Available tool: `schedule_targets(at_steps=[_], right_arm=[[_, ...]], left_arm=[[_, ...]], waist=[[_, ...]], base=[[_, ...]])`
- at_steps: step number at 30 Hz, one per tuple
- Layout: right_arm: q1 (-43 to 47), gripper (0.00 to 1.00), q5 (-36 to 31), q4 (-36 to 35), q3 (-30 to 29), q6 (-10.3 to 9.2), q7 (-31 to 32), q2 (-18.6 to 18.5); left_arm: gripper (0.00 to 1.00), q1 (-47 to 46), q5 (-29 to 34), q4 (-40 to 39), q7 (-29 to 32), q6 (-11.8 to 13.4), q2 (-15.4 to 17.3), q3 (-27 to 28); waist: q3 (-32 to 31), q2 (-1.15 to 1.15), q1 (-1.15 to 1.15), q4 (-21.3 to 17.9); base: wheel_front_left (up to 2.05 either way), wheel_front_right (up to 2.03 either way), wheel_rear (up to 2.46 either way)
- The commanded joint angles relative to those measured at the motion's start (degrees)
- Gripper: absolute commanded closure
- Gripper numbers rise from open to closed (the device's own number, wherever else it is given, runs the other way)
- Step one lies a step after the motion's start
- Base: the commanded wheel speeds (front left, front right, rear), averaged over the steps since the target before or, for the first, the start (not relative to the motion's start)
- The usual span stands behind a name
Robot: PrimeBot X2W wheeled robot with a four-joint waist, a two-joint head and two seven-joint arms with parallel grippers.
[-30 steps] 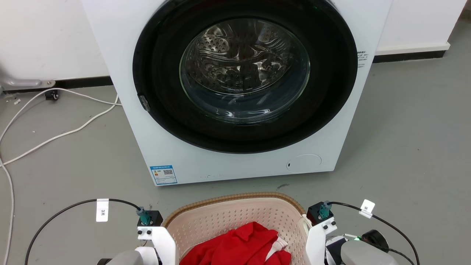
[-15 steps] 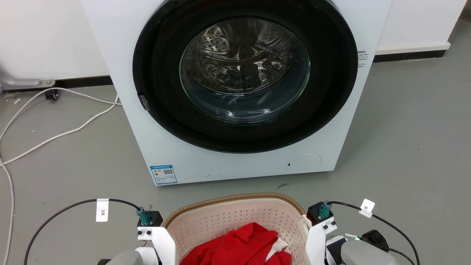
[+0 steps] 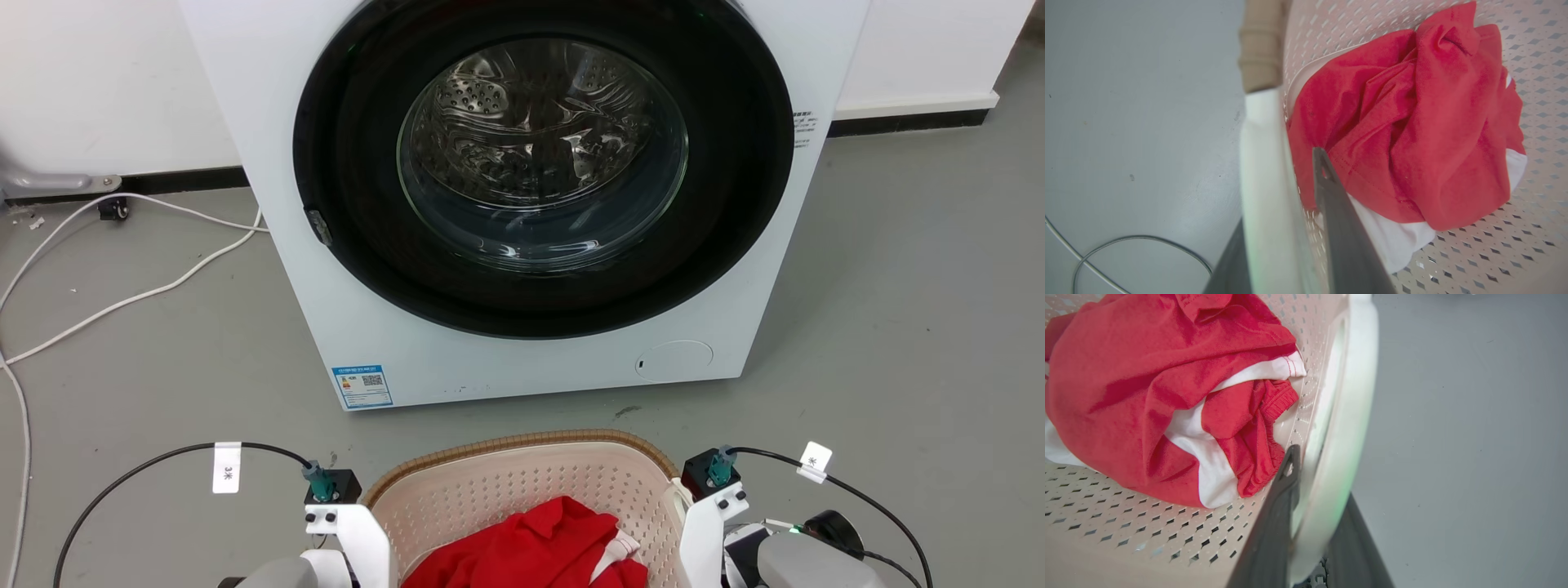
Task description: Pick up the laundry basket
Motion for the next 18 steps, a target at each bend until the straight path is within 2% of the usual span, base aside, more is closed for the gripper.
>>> schedule_targets(at_steps=[1, 18], right_arm=[[-0.5, 1.0, -0.1, -0.2, 0.5, 0.19, -0.2, 0.0], [0.1, 1.0, 0.1, -0.3, 0.9, 0.18, 0.0, -0.1]], left_arm=[[1.0, -0.7, -0.2, -0.6, 0.0, -0.9, -0.4, -0.6], [1.0, -0.8, -2.4, -0.3, -0.1, -0.9, -0.2, -2.7]], waist=[[0.0, 0.0, 0.0, 0.0], [-0.3, 0.0, 0.0, -0.1]], base=[[0.0, 0.0, 0.0], [0.0, 0.0, 0.0]])
